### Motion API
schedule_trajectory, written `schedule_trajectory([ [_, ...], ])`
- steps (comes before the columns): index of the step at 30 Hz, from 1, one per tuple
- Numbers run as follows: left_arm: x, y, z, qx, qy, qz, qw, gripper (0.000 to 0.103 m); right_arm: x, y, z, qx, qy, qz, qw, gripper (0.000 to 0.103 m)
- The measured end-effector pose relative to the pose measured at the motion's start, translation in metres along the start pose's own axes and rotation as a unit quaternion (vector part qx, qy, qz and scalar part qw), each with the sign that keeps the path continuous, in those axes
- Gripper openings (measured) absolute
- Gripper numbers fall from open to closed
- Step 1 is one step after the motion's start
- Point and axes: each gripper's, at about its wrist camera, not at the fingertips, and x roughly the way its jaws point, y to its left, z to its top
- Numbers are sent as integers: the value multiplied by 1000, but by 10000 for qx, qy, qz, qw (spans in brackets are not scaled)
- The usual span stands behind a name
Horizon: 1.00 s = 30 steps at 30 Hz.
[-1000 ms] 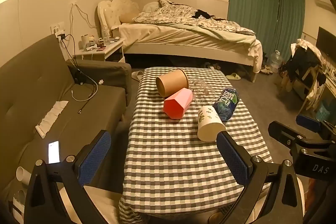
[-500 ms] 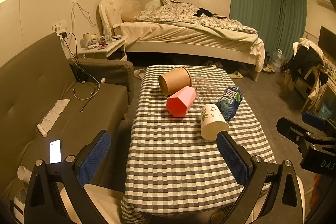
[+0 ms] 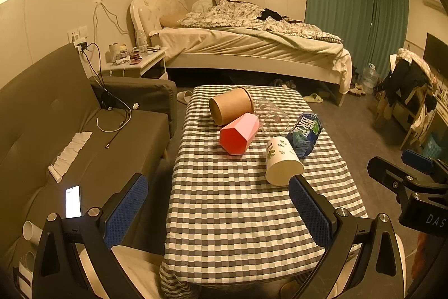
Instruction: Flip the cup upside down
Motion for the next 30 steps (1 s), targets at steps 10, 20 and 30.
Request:
schedule_trajectory([
  [10,3,-4,-4,23,27,-6,10000,103,0,-3,-1,34,14,-2,10000,103],
  [20,3,-5,-4,20,29,-5,10000,103,1,-4,-2,36,14,0,10000,103],
  [30,3,-6,-4,17,38,-7,10000,103,1,-4,-2,30,17,13,10000,103],
])
